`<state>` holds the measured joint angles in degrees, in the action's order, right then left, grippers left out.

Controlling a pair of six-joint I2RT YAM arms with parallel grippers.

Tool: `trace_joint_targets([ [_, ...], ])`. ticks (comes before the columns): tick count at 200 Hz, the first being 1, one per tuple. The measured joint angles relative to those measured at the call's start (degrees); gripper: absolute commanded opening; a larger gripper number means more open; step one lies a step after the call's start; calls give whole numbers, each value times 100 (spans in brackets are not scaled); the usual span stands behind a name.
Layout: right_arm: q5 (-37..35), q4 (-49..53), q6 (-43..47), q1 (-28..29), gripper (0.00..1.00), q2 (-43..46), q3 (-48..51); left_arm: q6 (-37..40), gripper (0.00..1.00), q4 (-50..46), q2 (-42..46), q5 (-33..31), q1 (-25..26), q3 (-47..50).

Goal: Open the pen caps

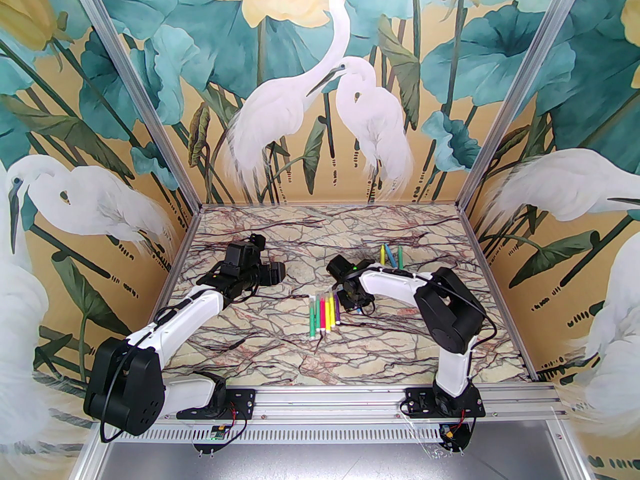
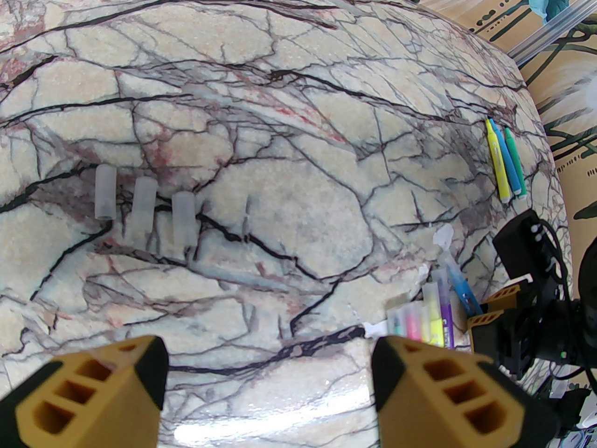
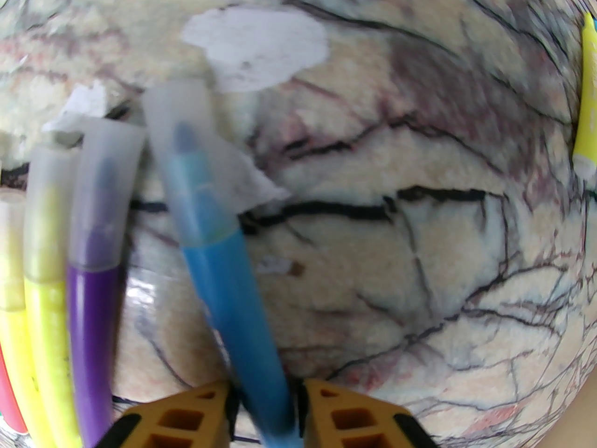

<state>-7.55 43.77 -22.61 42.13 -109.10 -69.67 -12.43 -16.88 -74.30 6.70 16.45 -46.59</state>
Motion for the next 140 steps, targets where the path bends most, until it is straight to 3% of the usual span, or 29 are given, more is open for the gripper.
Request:
trace_joint_targets([
  [72, 345, 2, 170, -186, 23, -4, -15, 2, 77, 2, 0, 50, 0, 0],
  [140, 520, -461, 330, -280, 16, 256, 304, -153, 74, 544, -179, 872, 0, 4],
])
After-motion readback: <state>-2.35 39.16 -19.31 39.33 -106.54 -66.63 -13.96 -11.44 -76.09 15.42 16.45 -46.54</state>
